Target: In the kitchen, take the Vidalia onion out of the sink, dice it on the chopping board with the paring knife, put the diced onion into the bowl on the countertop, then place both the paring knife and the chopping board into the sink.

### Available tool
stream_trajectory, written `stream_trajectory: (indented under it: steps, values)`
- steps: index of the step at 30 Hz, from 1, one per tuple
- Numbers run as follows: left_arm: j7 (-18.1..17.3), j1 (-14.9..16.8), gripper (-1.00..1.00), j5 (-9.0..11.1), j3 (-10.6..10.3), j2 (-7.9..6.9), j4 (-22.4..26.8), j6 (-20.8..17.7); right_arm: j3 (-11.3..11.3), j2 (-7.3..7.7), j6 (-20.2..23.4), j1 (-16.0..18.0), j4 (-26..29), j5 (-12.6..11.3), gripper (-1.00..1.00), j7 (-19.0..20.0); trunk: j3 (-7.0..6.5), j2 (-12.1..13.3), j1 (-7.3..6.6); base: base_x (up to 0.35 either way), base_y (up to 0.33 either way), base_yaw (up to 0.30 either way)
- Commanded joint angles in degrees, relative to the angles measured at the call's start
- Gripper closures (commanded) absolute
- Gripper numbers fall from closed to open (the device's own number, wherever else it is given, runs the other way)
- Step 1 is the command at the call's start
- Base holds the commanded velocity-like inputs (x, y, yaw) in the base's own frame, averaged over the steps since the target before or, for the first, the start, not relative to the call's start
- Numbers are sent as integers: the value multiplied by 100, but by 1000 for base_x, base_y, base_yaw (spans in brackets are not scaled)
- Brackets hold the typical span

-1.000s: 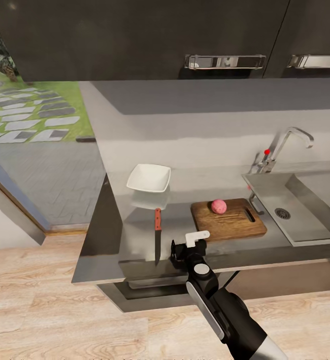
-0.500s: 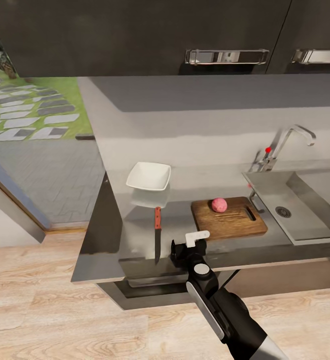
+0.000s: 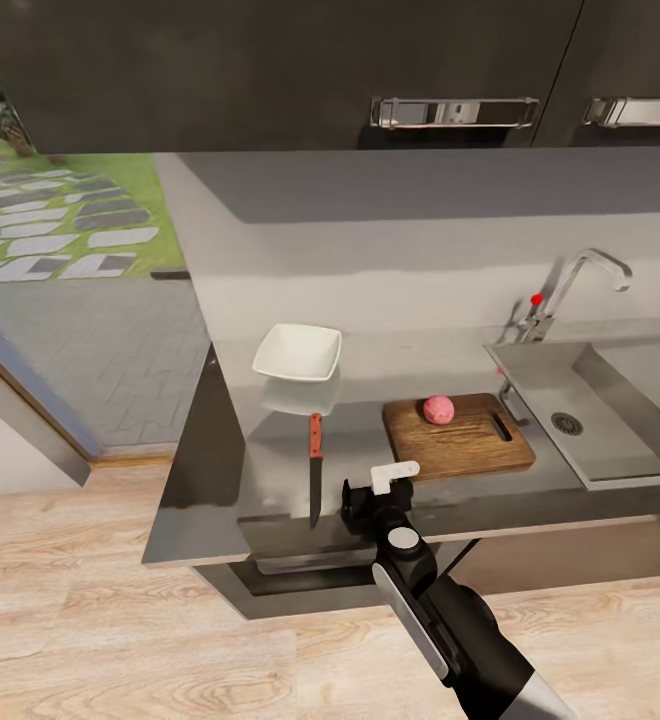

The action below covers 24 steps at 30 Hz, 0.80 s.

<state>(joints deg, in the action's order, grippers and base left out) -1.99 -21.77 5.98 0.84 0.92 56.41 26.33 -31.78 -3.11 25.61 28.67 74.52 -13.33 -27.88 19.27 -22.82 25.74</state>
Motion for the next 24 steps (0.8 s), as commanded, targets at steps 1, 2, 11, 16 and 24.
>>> stream_trajectory:
  steps: [1, 2, 11, 16, 24]
  values:
    - [-21, -3, -100, 43, 6, 4, 6, 4, -13, 3, 40, 7, 2, -55, -100, -51, 14, -10, 4, 0, 0, 0]
    - [-21, -3, -100, 43, 8, 4, 4, 4, -13, 3, 40, 7, 2, -55, -100, -51, 19, -10, 4, 0, 0, 0]
    - [-21, -3, -100, 43, 11, 5, 2, 4, -13, 3, 40, 7, 0, -55, -100, -50, 52, -10, 4, 0, 9, 0]
    - [-21, -3, -100, 43, 12, 5, 2, 4, -13, 4, 40, 7, -2, -55, -100, -50, 54, -10, 4, 0, 180, 0]
    - [-21, -3, -100, 43, 10, 3, -7, 4, -13, 1, 40, 7, 2, -55, -100, -53, 54, -10, 4, 0, 204, 0]
